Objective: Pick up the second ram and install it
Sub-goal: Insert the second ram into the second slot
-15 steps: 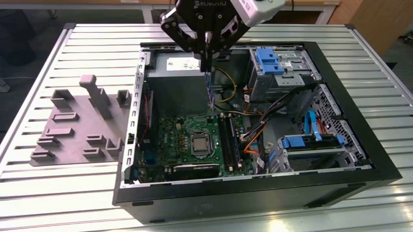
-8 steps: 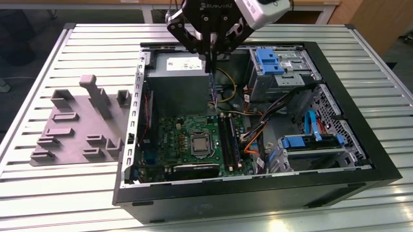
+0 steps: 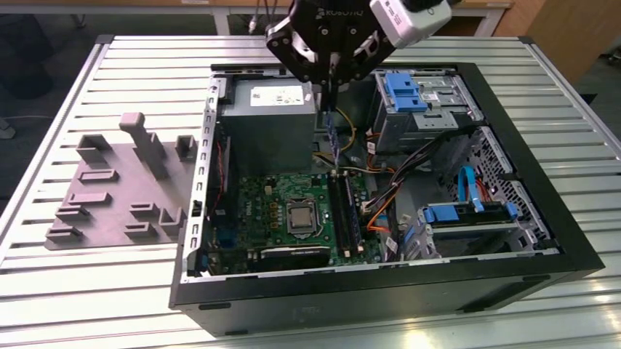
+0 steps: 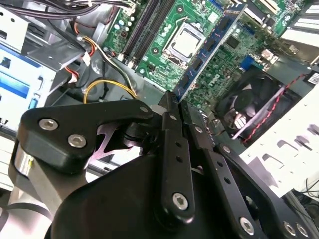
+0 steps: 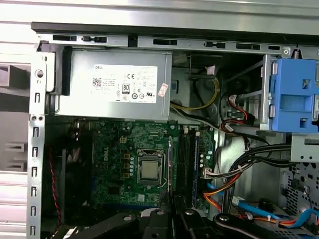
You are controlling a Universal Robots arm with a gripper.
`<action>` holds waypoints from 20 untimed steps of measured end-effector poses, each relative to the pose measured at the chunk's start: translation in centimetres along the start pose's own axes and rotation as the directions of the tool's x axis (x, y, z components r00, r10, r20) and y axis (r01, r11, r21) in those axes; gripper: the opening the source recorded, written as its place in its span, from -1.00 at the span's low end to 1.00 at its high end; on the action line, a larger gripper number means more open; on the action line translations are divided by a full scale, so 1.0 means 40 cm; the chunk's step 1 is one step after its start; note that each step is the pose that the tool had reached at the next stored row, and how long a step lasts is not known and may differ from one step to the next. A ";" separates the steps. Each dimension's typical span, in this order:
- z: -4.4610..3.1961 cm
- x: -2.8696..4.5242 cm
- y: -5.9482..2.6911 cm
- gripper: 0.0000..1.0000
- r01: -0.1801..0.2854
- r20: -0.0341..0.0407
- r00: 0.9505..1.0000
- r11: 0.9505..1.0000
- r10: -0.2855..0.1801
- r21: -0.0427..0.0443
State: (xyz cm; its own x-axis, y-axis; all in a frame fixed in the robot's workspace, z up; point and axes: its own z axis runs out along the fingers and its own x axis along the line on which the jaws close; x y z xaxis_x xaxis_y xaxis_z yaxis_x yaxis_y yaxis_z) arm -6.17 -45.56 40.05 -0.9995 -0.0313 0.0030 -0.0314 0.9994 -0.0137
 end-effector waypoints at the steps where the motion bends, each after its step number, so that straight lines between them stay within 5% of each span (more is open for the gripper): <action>1: 0.002 -0.003 0.000 -0.73 -0.001 0.000 1.000 1.000 0.001 0.000; 20: 0.080 -0.037 0.000 -0.73 -0.011 0.000 1.000 1.000 0.011 0.000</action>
State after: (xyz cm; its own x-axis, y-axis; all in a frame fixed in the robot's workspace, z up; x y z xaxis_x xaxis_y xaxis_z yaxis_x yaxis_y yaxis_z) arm -4.70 -45.55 36.86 -0.9998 -0.0202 0.0031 -0.0202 0.9997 -0.0138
